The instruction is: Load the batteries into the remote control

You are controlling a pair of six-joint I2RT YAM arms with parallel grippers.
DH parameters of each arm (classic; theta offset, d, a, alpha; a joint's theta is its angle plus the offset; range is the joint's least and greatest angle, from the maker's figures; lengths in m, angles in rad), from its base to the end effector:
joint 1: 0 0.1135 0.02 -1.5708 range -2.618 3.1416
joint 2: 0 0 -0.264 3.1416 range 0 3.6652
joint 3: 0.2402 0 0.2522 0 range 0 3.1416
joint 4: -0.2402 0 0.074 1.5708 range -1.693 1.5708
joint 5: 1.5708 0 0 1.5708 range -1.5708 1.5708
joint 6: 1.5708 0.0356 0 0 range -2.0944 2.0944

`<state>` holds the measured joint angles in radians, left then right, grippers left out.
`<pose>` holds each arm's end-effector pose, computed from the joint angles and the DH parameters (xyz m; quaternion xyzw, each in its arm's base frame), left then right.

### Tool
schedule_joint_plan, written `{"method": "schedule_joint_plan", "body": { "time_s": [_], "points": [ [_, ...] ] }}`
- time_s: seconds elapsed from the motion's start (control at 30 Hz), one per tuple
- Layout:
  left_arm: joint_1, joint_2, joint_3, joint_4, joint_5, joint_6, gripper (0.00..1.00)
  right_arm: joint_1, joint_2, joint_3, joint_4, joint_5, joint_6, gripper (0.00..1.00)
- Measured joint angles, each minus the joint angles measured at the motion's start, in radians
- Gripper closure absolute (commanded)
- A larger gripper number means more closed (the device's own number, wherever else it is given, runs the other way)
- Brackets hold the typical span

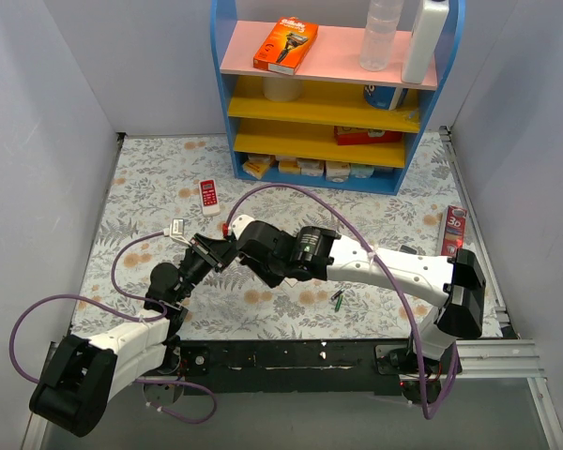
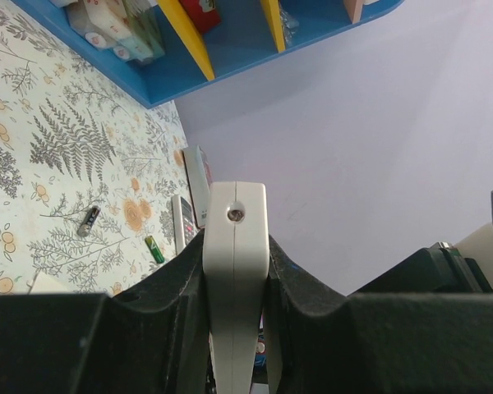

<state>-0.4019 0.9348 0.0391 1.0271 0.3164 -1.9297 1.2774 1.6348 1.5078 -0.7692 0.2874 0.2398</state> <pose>0.1521 -0.0767 0.1863 -0.3647 0.5520 -0.7235 0.1972 0.1123 0.3369 0.3210 -0.4219 0.8345 0.1272 0.3307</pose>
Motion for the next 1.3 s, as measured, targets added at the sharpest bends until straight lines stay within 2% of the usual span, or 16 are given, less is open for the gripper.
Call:
{"method": "schedule_joint_plan", "body": {
  "time_s": [0.2, 0.8, 1.3],
  "points": [
    [0.000, -0.003, 0.000, -0.004, -0.006, -0.016, 1.00, 0.000, 0.010, 0.033, -0.038, 0.006, -0.012, 0.84],
    [-0.001, -0.023, 0.000, -0.042, -0.024, -0.048, 1.00, -0.002, 0.051, 0.109, -0.113, 0.024, -0.038, 0.83],
    [0.000, -0.022, 0.000, -0.075, -0.044, -0.033, 1.00, -0.015, 0.076, 0.109, -0.118, 0.026, -0.038, 0.70]
  ]
}}
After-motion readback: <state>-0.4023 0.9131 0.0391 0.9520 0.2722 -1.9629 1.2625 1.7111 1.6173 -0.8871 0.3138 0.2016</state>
